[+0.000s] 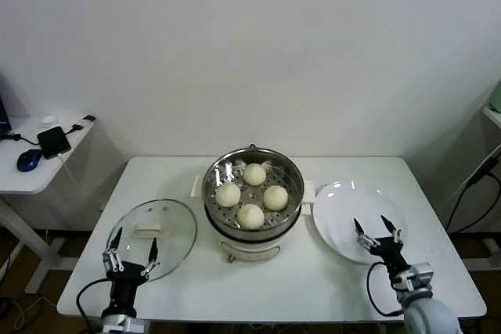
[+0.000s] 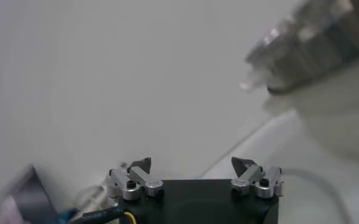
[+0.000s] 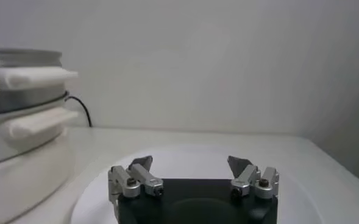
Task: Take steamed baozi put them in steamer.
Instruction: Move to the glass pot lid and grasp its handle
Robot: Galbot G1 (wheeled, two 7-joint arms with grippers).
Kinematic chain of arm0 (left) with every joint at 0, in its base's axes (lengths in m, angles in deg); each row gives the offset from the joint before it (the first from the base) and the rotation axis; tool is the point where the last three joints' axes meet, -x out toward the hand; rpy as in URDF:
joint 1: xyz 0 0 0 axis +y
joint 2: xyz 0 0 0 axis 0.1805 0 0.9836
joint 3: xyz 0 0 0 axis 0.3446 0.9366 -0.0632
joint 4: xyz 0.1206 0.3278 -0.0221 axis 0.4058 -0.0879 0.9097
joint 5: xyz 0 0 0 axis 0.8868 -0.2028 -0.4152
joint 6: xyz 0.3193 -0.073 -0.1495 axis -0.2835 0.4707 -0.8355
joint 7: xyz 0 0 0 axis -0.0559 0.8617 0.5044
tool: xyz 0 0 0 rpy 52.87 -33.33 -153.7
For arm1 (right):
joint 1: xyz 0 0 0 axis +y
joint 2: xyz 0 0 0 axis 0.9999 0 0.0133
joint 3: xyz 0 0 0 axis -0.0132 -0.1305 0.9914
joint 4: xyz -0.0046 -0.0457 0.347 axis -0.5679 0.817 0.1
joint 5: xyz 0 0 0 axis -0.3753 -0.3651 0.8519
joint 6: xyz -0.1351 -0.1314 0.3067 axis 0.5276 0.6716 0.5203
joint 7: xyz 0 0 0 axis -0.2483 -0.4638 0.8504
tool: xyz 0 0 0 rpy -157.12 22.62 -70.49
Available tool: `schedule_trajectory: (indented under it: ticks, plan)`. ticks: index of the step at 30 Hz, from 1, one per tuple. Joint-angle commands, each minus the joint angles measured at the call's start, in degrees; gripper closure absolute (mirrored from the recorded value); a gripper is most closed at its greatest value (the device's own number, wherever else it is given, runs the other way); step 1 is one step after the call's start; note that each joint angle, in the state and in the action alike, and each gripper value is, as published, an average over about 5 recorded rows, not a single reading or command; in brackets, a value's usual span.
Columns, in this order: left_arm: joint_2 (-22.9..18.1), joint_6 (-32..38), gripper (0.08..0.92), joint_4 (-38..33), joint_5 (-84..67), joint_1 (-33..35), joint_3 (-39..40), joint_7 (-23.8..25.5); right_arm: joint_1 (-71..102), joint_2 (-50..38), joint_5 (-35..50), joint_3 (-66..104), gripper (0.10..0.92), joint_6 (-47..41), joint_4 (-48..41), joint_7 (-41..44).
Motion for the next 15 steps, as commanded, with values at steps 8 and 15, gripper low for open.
schedule_trajectory:
  ticks: [8, 15]
  plan:
    - [5.1, -5.4, 0.177, 13.7, 33.2, -3.5, 0.0, -11.2, 4.7, 4.1, -2.8, 4.2, 0.203, 1.4, 0.3, -1.6]
    - [3.7, -6.3, 0.177, 19.0, 37.2, -8.7, 0.4, -11.7, 4.1, 4.1, -2.9, 3.3, 0.203, 0.7, 1.6, -2.6]
